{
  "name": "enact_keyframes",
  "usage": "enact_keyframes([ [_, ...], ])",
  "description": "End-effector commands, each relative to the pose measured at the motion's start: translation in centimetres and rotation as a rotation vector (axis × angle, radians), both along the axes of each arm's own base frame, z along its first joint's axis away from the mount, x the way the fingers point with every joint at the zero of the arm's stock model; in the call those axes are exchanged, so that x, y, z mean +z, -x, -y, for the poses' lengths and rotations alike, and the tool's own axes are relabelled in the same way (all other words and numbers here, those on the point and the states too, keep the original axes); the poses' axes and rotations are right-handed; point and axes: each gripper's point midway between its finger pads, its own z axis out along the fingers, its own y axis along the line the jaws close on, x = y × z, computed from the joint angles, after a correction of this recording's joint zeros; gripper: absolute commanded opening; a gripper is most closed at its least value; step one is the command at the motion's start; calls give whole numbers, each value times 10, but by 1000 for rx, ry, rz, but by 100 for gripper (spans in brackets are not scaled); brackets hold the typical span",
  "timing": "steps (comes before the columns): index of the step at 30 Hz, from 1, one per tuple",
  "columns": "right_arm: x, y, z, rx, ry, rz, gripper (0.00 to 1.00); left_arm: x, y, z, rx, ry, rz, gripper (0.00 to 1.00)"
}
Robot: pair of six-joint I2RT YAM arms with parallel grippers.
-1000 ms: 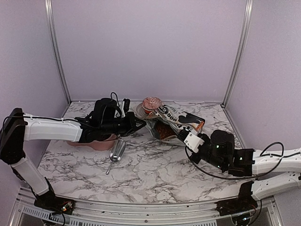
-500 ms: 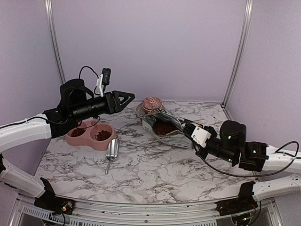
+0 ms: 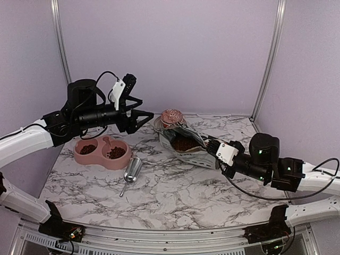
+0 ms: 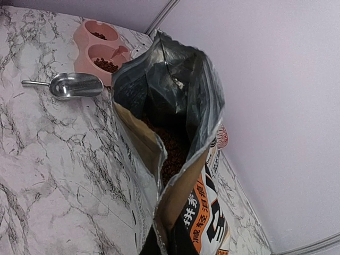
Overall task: Serve the pet food
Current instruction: Adjust the pet food bag at the center of the board.
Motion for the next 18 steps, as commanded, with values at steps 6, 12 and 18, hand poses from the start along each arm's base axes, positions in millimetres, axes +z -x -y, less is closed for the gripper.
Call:
enact_keyframes([
  [6, 95, 12, -5, 132, -298, 98, 0, -36, 28, 19, -337, -315, 203, 81],
  [12, 87, 9, -1, 140, -277, 71, 0, -51, 20, 13, -425, -438, 310, 83],
  [18, 91, 8, 5, 132, -279, 95, 0, -78, 6, 17, -500, -564, 383, 81],
])
